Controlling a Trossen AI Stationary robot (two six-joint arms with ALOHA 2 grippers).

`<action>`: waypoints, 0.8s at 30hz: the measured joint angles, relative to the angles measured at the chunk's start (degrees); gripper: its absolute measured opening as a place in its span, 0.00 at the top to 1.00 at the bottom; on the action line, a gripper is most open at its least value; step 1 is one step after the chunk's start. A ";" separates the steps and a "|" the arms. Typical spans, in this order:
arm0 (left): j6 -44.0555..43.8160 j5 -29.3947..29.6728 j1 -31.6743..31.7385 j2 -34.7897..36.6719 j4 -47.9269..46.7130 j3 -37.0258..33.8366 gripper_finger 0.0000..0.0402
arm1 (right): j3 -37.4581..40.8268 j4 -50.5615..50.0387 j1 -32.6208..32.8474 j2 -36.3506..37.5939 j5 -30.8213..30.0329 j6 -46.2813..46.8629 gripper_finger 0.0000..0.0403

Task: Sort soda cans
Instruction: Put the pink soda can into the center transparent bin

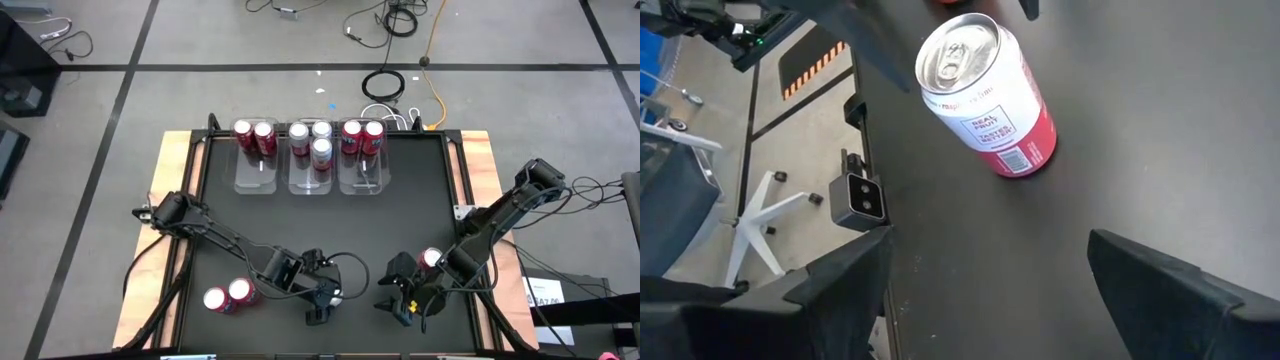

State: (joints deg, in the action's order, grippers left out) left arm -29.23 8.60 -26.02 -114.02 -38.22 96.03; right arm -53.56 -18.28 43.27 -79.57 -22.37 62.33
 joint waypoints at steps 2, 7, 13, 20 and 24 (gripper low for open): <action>0.07 0.55 0.02 -0.02 -0.26 0.00 0.00 | 0.00 0.06 0.00 0.00 0.00 -0.01 0.18; 0.11 1.03 0.03 -0.21 -0.24 0.00 0.00 | 0.00 0.04 0.00 0.00 0.00 -0.01 0.18; -0.02 -0.03 0.02 -2.40 0.42 0.00 0.00 | 0.00 0.01 0.02 0.00 0.00 -0.01 0.18; -0.33 -0.24 0.07 -3.72 0.60 -0.02 0.00 | 0.00 0.01 0.01 0.00 0.00 -0.08 0.18; 0.02 -0.15 0.13 -3.74 0.68 -0.02 0.00 | 0.00 -0.01 0.02 0.00 0.02 -0.51 0.18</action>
State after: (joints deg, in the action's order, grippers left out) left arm -29.21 8.45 -25.89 -117.75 -37.54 96.01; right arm -53.56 -18.28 43.29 -79.57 -22.36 61.82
